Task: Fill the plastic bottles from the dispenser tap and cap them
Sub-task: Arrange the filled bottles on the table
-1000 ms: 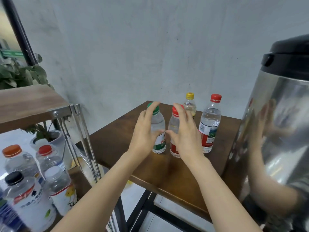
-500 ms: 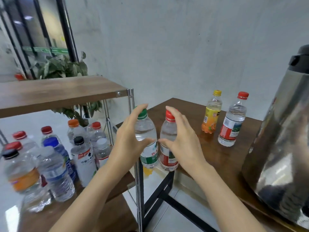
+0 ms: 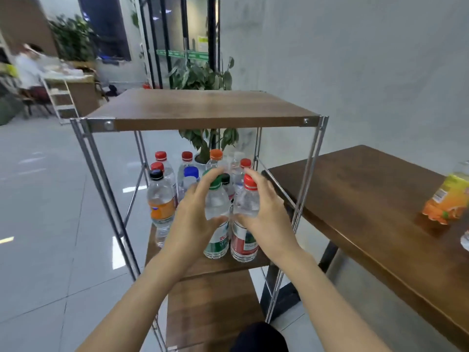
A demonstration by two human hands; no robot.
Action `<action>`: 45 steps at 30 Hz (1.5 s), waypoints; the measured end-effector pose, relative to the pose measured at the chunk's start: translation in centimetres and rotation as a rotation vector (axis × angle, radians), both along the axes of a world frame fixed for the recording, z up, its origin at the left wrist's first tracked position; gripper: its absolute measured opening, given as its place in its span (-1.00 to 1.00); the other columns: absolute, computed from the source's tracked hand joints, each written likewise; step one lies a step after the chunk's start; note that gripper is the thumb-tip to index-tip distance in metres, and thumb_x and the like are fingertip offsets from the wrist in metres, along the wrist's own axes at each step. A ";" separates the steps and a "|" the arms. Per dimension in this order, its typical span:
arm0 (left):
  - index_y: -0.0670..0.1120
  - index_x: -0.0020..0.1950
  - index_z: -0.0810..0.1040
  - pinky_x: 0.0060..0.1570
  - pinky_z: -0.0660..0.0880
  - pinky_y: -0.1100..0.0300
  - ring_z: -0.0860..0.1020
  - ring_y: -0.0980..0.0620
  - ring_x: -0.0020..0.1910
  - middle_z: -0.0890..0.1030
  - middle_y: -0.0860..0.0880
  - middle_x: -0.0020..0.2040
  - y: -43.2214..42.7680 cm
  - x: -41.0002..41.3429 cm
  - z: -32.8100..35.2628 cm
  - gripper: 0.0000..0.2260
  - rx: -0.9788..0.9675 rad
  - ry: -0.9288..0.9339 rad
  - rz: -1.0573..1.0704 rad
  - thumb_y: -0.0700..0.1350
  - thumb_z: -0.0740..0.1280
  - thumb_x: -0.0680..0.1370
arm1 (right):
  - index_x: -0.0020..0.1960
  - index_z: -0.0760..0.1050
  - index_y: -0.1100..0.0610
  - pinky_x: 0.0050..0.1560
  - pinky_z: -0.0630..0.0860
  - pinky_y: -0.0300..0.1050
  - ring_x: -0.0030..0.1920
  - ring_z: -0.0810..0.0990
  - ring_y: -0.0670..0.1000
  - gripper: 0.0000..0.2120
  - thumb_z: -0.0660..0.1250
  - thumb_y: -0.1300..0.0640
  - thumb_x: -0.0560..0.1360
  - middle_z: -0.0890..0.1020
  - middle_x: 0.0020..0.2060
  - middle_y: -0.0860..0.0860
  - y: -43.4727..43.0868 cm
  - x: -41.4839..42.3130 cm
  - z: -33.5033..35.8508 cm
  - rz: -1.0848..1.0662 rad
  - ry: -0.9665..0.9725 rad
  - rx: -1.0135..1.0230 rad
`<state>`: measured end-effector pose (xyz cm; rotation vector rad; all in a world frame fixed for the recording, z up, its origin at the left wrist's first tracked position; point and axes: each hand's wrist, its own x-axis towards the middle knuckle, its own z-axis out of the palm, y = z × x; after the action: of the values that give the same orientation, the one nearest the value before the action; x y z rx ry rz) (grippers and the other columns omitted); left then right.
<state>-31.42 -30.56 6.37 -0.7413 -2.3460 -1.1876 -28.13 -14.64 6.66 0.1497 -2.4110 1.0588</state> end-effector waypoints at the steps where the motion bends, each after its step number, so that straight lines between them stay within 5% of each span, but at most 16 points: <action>1: 0.31 0.41 0.17 0.14 0.18 0.65 0.35 0.24 0.29 0.44 0.09 0.37 -0.9 -0.2 -0.4 -0.12 -0.006 -0.009 0.019 -0.25 0.59 0.35 | 0.50 0.15 -0.20 0.31 0.44 -0.09 0.35 0.37 -0.16 -0.17 0.55 0.10 0.40 0.36 0.44 -0.16 -0.8 -0.5 -0.4 0.026 -0.003 -0.005; 8: 0.26 0.45 0.20 0.15 0.18 0.66 0.36 0.23 0.28 0.41 0.02 0.44 -5.3 -1.5 -2.7 -0.13 -0.034 -0.071 0.122 -0.27 0.58 0.36 | 0.51 0.15 -0.17 0.32 0.42 -0.04 0.42 0.36 -0.05 -0.17 0.54 0.14 0.42 0.33 0.47 -0.11 -5.3 -3.2 -2.8 0.132 -0.074 -0.017; 13: 0.26 0.43 0.20 0.30 0.32 0.31 0.42 0.09 0.36 0.42 0.04 0.43 -6.9 -2.1 -3.8 -0.14 -0.023 -0.118 0.160 -0.26 0.59 0.35 | 0.51 0.13 -0.20 0.23 0.40 -0.16 0.40 0.37 -0.05 -0.18 0.53 0.09 0.43 0.31 0.47 -0.12 -7.2 -4.6 -4.4 0.156 -0.110 -0.011; 17: 0.17 0.49 0.24 0.27 0.27 0.38 0.39 0.16 0.34 0.43 0.04 0.41 -7.9 -2.4 -4.6 -0.17 -0.027 -0.164 0.181 -0.26 0.57 0.37 | 0.51 0.11 -0.20 0.32 0.44 -0.01 0.42 0.35 -0.05 -0.16 0.53 0.10 0.43 0.30 0.47 -0.12 -8.0 -5.2 -5.4 0.176 -0.127 -0.023; 22: 0.15 0.50 0.25 0.32 0.36 0.20 0.44 0.08 0.33 0.47 0.02 0.37 -8.2 -2.9 -5.1 -0.16 -0.011 -0.194 0.221 -0.24 0.58 0.36 | 0.53 0.10 -0.20 0.36 0.38 0.01 0.44 0.30 -0.07 -0.17 0.50 0.13 0.45 0.28 0.47 -0.13 -8.2 -5.6 -5.9 0.213 -0.167 -0.058; 32: 0.12 0.51 0.22 0.25 0.30 0.31 0.40 0.13 0.27 0.46 -0.06 0.35 -7.6 -3.4 -5.9 -0.18 -0.010 -0.194 0.230 -0.28 0.55 0.39 | 0.52 0.02 -0.22 0.39 0.29 -0.11 0.47 0.25 -0.12 -0.14 0.49 0.14 0.46 0.23 0.47 -0.13 -8.1 -6.2 -6.8 0.260 -0.151 -0.053; 37: 0.22 0.48 0.11 0.23 0.22 0.50 0.35 0.21 0.26 0.41 -0.05 0.38 -7.5 -3.7 -6.9 -0.09 -0.015 -0.159 0.241 -0.27 0.58 0.37 | 0.46 -0.22 -0.33 0.34 0.41 -0.07 0.45 0.25 -0.07 0.04 0.54 0.07 0.42 0.13 0.44 -0.15 -7.3 -6.4 -6.7 0.262 -0.145 0.106; 41: 0.17 0.55 0.06 0.29 0.44 0.09 0.42 -0.04 0.35 0.36 -0.11 0.42 -7.5 -3.8 -7.4 0.02 -0.064 -0.157 0.285 -0.23 0.62 0.32 | 0.38 -0.45 -0.43 0.23 0.53 0.05 0.45 0.34 0.04 0.16 0.53 0.03 0.43 0.09 0.54 -0.04 -6.9 -6.5 -6.4 0.207 -0.181 0.324; 45: 0.18 0.57 0.03 0.16 0.38 0.22 0.46 -0.06 0.30 0.37 -0.12 0.40 -7.6 -3.9 -7.5 0.01 -0.084 -0.175 0.305 -0.31 0.58 0.36 | 0.37 -0.46 -0.47 0.34 0.46 0.15 0.52 0.24 0.03 0.16 0.50 0.10 0.45 0.08 0.56 -0.06 -7.1 -6.6 -6.8 0.235 -0.166 0.246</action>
<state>-35.33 -38.12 -1.16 -0.2973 -2.5504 -1.0616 -34.77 -21.74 -0.16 0.4559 -2.7212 0.8982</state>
